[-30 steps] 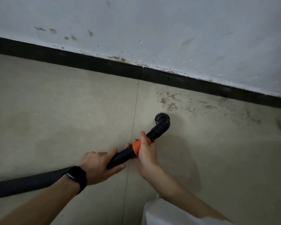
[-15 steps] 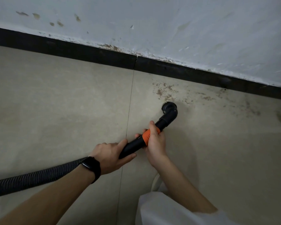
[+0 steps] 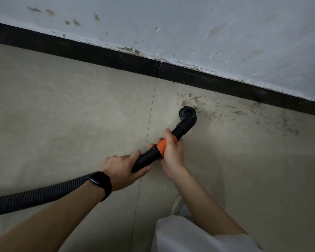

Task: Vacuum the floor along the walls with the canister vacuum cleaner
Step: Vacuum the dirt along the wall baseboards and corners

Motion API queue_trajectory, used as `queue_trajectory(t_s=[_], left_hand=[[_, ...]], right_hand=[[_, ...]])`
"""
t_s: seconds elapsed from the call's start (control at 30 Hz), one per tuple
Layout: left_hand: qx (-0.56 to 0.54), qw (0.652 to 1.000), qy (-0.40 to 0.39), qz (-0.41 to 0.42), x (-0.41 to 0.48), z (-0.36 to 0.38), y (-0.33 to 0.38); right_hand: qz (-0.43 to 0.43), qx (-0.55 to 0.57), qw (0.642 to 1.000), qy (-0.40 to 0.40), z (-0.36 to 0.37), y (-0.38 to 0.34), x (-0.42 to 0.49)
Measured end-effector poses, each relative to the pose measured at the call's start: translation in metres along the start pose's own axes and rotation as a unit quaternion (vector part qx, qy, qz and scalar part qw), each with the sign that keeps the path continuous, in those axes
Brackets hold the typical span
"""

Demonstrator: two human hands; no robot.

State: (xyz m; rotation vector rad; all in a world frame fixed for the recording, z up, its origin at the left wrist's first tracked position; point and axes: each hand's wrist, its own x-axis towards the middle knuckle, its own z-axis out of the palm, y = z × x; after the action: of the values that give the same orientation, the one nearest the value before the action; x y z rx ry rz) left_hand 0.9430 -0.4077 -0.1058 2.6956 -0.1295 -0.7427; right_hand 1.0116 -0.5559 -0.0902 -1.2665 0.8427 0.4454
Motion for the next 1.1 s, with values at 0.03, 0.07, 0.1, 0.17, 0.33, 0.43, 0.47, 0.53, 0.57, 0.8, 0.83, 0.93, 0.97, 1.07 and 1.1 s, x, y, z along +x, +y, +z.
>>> queue_trajectory(t_s=[0.03, 0.07, 0.1, 0.17, 0.33, 0.43, 0.47, 0.53, 0.57, 0.8, 0.83, 0.93, 0.97, 1.07, 1.1], left_hand=[[-0.005, 1.000, -0.003, -0.005, 0.000, -0.001, -0.001], [-0.008, 1.000, -0.003, -0.008, 0.001, -0.003, -0.001], [-0.011, 1.000, -0.003, -0.009, 0.001, -0.003, -0.001], [-0.014, 1.000, -0.001, -0.012, 0.002, -0.004, -0.003], [-0.010, 1.000, 0.002, -0.011, 0.008, -0.007, -0.005], [-0.007, 1.000, 0.014, -0.014, 0.014, -0.011, -0.006], [-0.006, 1.000, 0.017, -0.016, 0.016, -0.012, -0.006], [-0.009, 0.999, 0.022, -0.021, 0.020, -0.015, -0.007], [-0.011, 0.999, 0.024, -0.023, 0.021, -0.016, -0.007], [-0.015, 0.999, 0.042, -0.030, 0.037, -0.026, -0.004], [-0.017, 0.998, 0.045, -0.031, 0.039, -0.027, -0.004], [-0.025, 0.998, 0.052, -0.035, 0.044, -0.028, -0.004], [-0.028, 0.997, 0.055, -0.036, 0.046, -0.028, -0.005], [-0.033, 0.996, 0.068, -0.039, 0.052, -0.030, -0.008], [-0.035, 0.996, 0.070, -0.040, 0.053, -0.031, -0.009]], right_hand=[[0.000, -0.001, 1.000, -0.001, 0.002, 0.000, 0.001], [0.000, -0.002, 1.000, -0.004, 0.003, -0.001, 0.002], [0.001, -0.003, 1.000, -0.007, 0.004, -0.001, 0.003], [0.002, -0.007, 1.000, -0.011, 0.006, -0.002, 0.005], [0.002, -0.016, 1.000, -0.016, 0.011, -0.007, 0.009], [0.000, -0.017, 1.000, -0.019, 0.014, -0.011, 0.013], [-0.001, -0.020, 1.000, -0.020, 0.015, -0.013, 0.014], [-0.001, -0.023, 1.000, -0.021, 0.019, -0.017, 0.017], [-0.001, -0.024, 0.999, -0.021, 0.020, -0.019, 0.019], [-0.011, -0.037, 0.999, -0.017, 0.030, -0.036, 0.030], [-0.013, -0.039, 0.999, -0.017, 0.032, -0.038, 0.031], [-0.017, -0.045, 0.999, -0.014, 0.036, -0.042, 0.034], [-0.017, -0.047, 0.999, -0.013, 0.038, -0.043, 0.035], [-0.017, -0.050, 0.999, -0.014, 0.042, -0.047, 0.039], [-0.017, -0.052, 0.998, -0.015, 0.044, -0.048, 0.041]])
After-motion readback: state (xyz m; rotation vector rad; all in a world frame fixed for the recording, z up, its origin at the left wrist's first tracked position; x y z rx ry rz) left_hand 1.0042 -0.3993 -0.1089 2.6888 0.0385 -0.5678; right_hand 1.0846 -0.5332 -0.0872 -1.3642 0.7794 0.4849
